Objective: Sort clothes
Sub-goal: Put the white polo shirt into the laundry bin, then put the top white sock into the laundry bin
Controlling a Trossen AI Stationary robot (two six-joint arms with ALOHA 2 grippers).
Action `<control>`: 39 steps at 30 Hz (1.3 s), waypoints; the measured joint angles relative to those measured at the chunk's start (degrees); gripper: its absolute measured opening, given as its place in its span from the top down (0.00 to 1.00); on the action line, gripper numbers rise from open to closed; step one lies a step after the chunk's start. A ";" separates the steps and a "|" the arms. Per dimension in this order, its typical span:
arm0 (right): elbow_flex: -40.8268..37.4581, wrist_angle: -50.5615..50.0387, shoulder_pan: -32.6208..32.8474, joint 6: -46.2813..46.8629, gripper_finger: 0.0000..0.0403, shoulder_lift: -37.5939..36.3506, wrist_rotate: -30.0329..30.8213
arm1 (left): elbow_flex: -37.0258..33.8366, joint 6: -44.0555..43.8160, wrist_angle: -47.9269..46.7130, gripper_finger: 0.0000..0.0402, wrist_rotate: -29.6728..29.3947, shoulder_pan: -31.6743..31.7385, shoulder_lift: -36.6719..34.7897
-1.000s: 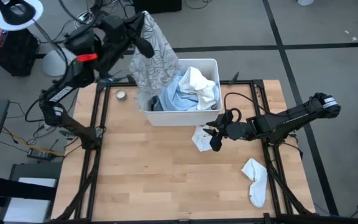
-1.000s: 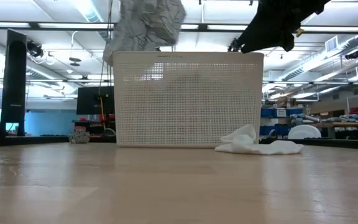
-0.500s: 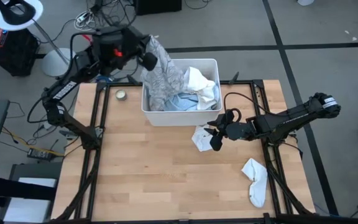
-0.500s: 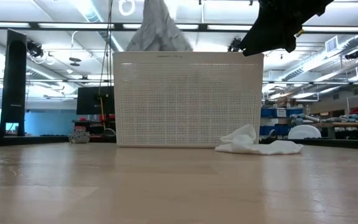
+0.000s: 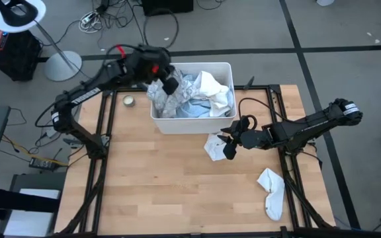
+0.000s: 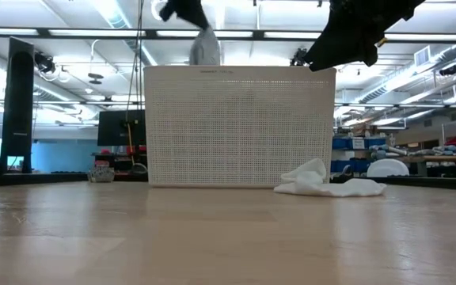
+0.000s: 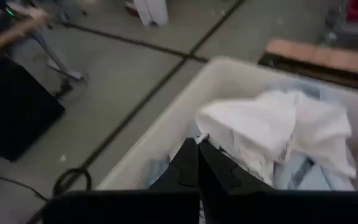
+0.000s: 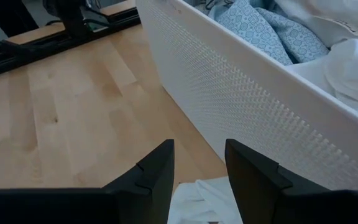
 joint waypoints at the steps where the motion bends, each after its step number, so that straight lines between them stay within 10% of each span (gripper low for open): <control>1: 0.01 -0.03 0.00 -0.01 0.64 0.01 0.00 | -1.25 0.00 0.07 1.00 0.22 0.01 0.23; 16: 0.00 -0.07 0.02 -0.03 0.64 0.00 0.07 | -21.18 -1.50 4.57 1.00 12.16 0.25 0.43; 27: 0.00 -0.08 0.02 -0.03 0.64 0.00 0.11 | -36.60 -2.84 27.75 0.98 11.21 0.71 0.38; 39: 0.00 -0.42 0.02 -0.08 0.64 0.00 0.10 | -42.22 -7.86 31.39 0.74 8.84 3.07 0.61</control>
